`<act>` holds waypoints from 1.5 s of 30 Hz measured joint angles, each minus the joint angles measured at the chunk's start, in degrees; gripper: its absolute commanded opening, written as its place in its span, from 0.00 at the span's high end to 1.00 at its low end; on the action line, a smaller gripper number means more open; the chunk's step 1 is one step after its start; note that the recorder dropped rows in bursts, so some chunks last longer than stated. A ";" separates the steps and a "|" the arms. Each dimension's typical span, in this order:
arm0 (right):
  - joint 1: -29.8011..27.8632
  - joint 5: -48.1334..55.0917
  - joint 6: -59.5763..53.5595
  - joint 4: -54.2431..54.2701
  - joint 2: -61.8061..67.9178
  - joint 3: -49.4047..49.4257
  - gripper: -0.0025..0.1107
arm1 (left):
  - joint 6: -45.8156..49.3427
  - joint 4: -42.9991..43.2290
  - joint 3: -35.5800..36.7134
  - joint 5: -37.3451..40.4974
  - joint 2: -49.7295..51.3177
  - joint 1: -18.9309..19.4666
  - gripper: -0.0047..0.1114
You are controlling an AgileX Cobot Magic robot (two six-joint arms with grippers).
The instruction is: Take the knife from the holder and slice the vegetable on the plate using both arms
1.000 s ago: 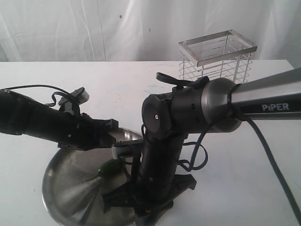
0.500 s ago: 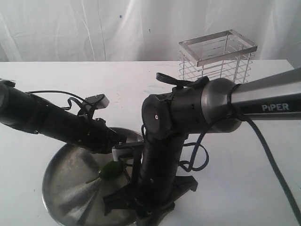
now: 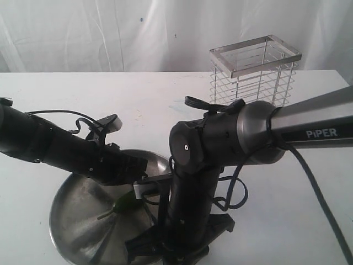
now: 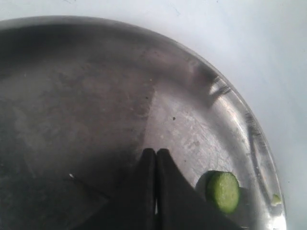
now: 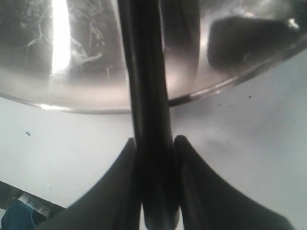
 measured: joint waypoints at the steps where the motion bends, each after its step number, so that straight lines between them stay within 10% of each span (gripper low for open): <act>1: 0.00 -0.10 -0.08 0.00 0.00 0.00 0.98 | 0.00 0.00 0.00 0.11 0.00 0.00 0.96; 32: 0.00 1.82 1.68 0.24 0.00 0.50 0.98 | 10.06 -7.52 0.76 -5.67 -6.88 0.13 0.96; 45: 0.00 1.90 1.81 0.24 0.00 0.50 0.98 | 16.39 -5.47 0.76 3.03 -1.41 0.26 0.96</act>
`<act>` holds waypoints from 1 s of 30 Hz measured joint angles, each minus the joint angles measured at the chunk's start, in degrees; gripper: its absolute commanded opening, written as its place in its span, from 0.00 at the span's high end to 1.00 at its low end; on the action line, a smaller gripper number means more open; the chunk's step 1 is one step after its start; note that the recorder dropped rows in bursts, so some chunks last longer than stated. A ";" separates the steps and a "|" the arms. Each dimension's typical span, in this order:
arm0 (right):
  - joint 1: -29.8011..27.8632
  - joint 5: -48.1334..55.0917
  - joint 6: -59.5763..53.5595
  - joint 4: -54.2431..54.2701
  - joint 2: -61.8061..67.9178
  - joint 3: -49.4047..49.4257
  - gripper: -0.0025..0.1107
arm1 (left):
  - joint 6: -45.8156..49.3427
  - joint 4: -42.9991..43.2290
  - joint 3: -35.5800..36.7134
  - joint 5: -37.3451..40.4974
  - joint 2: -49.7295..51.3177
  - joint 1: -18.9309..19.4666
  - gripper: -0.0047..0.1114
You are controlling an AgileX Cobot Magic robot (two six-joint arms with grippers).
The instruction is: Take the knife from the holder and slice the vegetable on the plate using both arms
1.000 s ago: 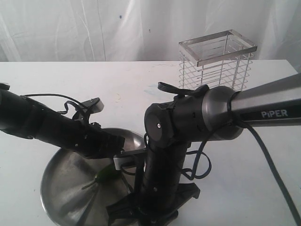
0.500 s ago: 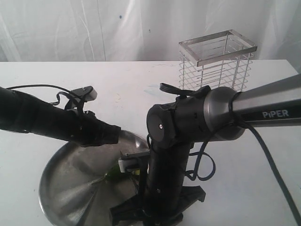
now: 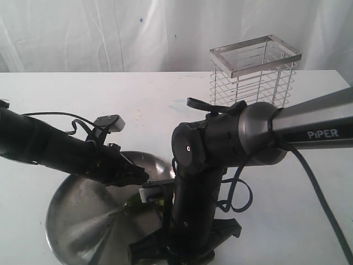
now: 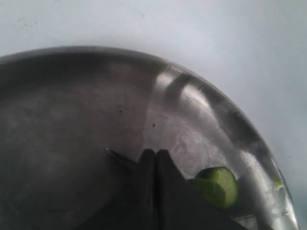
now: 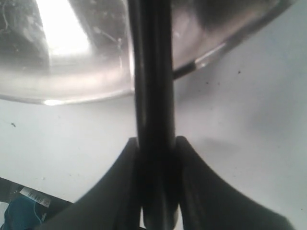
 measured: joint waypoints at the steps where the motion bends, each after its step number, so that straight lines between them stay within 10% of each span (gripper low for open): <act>1: 0.00 0.10 0.08 0.00 0.00 0.00 0.98 | 0.00 -0.12 0.00 0.29 0.24 0.09 0.96; 30: 0.00 0.05 0.37 -0.22 0.00 0.00 0.98 | 10.04 -12.84 0.00 1.30 2.38 0.39 0.96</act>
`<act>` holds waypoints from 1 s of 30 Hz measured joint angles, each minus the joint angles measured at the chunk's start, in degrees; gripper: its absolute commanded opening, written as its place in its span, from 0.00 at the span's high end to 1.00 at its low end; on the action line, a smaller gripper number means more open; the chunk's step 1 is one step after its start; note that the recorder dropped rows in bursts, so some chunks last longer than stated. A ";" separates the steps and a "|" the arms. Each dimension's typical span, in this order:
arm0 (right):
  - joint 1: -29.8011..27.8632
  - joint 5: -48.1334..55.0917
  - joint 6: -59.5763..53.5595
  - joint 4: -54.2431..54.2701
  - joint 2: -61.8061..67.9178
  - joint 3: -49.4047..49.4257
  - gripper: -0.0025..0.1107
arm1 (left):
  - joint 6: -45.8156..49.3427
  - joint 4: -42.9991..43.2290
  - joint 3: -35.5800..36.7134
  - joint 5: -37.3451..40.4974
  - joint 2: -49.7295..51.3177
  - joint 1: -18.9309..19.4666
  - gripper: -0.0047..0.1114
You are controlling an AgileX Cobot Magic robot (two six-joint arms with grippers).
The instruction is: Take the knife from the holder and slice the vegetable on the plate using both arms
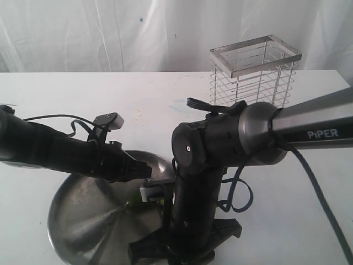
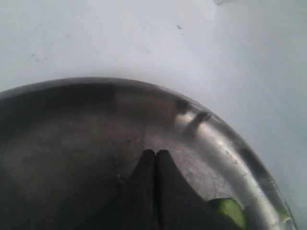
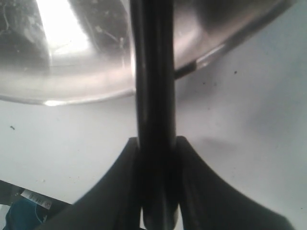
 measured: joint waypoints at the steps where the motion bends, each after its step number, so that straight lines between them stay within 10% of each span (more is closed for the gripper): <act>1: 0.00 0.00 0.00 0.00 0.00 0.00 0.98 | 0.00 0.00 0.00 -0.13 0.56 0.00 0.96; 30: 0.35 10.40 -1.18 2.22 0.00 0.09 0.98 | -20.59 21.38 0.16 3.43 -8.84 0.10 0.96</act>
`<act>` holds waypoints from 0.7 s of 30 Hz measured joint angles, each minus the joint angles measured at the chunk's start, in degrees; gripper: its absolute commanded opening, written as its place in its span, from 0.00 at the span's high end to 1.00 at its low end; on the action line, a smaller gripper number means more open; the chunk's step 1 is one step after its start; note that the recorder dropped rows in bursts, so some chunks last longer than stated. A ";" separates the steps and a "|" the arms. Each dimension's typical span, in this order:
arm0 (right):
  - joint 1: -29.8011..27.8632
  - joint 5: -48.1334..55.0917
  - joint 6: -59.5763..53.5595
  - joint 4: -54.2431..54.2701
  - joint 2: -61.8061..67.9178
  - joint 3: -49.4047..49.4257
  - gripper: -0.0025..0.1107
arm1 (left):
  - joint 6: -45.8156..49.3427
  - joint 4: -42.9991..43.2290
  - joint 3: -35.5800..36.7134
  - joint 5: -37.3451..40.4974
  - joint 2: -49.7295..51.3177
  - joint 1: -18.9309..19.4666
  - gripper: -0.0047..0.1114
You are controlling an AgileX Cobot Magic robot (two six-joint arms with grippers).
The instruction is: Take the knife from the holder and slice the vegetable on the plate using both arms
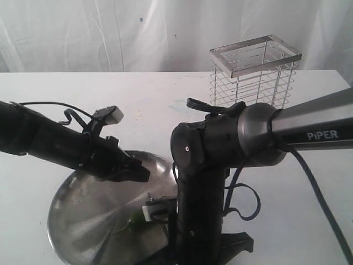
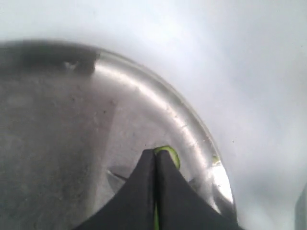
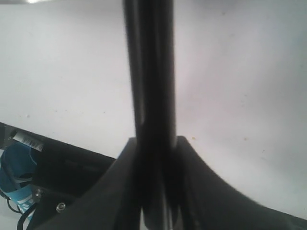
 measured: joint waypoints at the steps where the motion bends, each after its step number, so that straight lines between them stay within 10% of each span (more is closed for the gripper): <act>1: 0.00 0.31 -0.13 0.06 0.00 0.00 0.98 | 0.00 0.15 0.00 -0.17 -1.09 0.00 0.96; 16: 0.69 -0.35 -0.22 0.56 0.00 0.00 0.98 | 0.38 10.25 4.81 -6.78 -8.63 -0.10 0.96; 21: 0.69 -0.70 -1.42 -0.03 0.00 0.00 0.98 | 11.70 10.80 8.17 -6.38 -8.63 -0.49 0.73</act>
